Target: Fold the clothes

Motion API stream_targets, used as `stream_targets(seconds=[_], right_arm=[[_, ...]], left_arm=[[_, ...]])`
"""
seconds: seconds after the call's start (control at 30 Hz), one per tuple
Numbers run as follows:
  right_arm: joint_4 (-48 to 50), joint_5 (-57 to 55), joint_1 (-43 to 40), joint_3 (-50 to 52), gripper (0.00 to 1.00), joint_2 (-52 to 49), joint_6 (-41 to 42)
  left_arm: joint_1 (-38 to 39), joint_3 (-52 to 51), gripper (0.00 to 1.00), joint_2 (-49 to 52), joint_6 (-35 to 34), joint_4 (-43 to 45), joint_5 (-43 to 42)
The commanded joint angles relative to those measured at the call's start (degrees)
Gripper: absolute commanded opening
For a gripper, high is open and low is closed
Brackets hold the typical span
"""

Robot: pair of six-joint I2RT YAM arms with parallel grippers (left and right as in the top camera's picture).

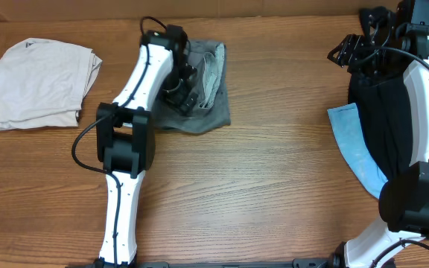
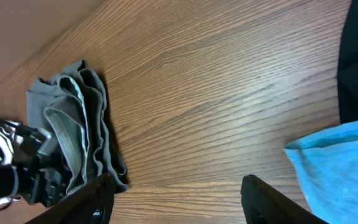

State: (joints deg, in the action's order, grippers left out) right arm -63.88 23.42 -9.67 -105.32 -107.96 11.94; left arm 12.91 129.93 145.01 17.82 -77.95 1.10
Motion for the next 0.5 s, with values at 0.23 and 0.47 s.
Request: stream_targets(seconds=[0.23, 0.47], right_arm=[[0.3, -0.9, 1.0, 0.4, 0.72, 0.2, -0.4], [0.0, -0.9, 1.0, 0.4, 0.73, 0.2, -0.4]], left_arm=[[2.3, 20.6, 1.0, 1.2, -5.4, -8.9, -27.8], [6.8, 14.5, 1.0, 1.9, -11.2, -6.2, -26.8]])
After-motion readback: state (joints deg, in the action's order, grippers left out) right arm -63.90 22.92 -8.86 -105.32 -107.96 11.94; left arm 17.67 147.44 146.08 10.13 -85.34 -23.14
